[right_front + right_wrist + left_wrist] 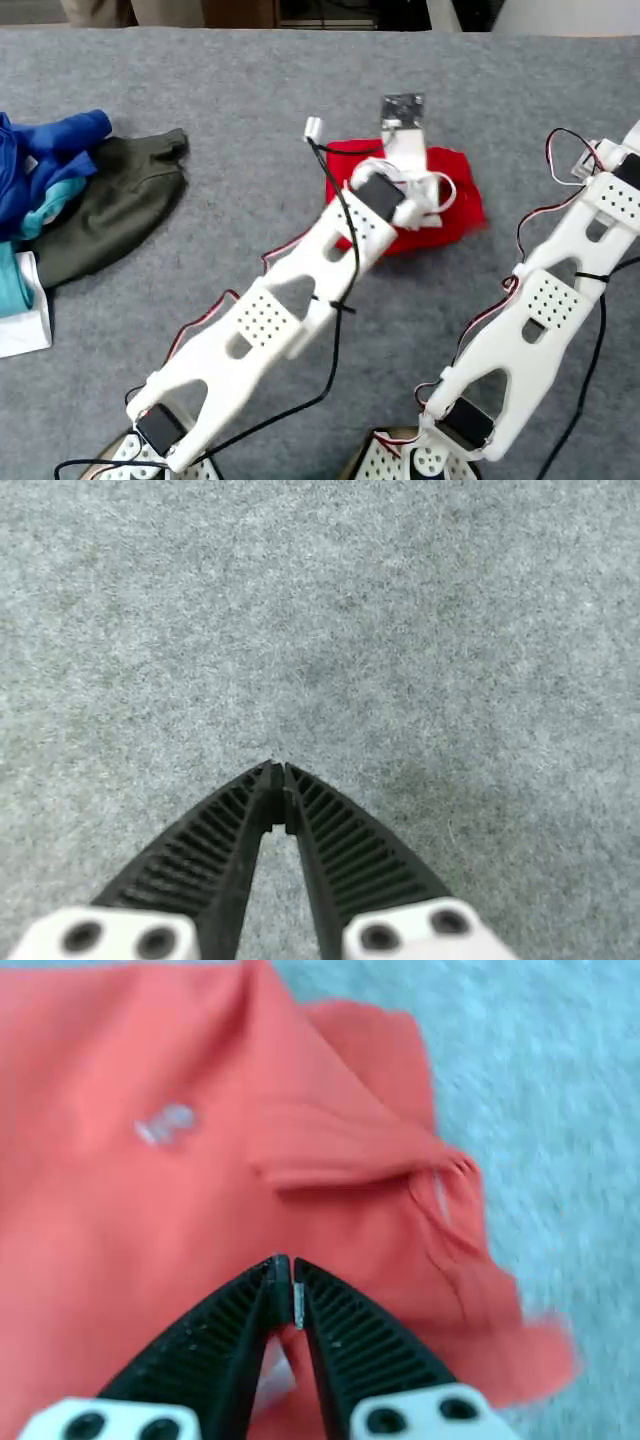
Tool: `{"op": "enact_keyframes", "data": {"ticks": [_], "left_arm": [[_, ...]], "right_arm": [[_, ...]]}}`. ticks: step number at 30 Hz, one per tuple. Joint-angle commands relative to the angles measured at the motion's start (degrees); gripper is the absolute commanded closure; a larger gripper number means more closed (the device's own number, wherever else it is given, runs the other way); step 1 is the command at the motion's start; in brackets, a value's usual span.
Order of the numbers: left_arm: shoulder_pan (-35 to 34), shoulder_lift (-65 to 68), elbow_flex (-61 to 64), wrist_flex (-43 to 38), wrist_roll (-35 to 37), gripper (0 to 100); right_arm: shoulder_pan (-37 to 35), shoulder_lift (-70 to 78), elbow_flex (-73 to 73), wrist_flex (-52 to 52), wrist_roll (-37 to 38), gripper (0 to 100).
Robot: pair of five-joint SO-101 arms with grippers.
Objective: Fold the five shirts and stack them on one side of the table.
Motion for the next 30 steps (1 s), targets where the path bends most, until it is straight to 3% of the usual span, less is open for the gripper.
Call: {"op": "enact_keyframes", "data": {"ticks": [1, 7, 13, 18, 25, 30], "left_arm": [[2.81, -1.19, -2.64, 2.73, 0.09, 98], [3.43, -1.89, -2.64, 4.84, 0.09, 98], [-6.42, -8.48, -2.55, 4.92, 0.09, 98], [-13.98, -9.89, -2.11, 9.85, 0.26, 98], [-20.22, -1.01, -2.29, 11.69, 0.26, 98], [-25.49, 3.56, -2.37, 6.07, 0.09, 98]], "right_arm": [[0.84, -0.48, -2.51, -1.14, -0.35, 99.3], [0.84, -0.48, -2.59, -1.14, -0.35, 99.3], [0.84, -0.48, -2.59, -1.14, -0.35, 99.3], [0.75, -0.48, -2.59, -1.14, -0.35, 99.3], [-0.57, -0.48, -2.95, -0.62, 0.44, 99.3], [-5.23, -2.86, -3.12, 2.81, 9.93, 99.3]]}}
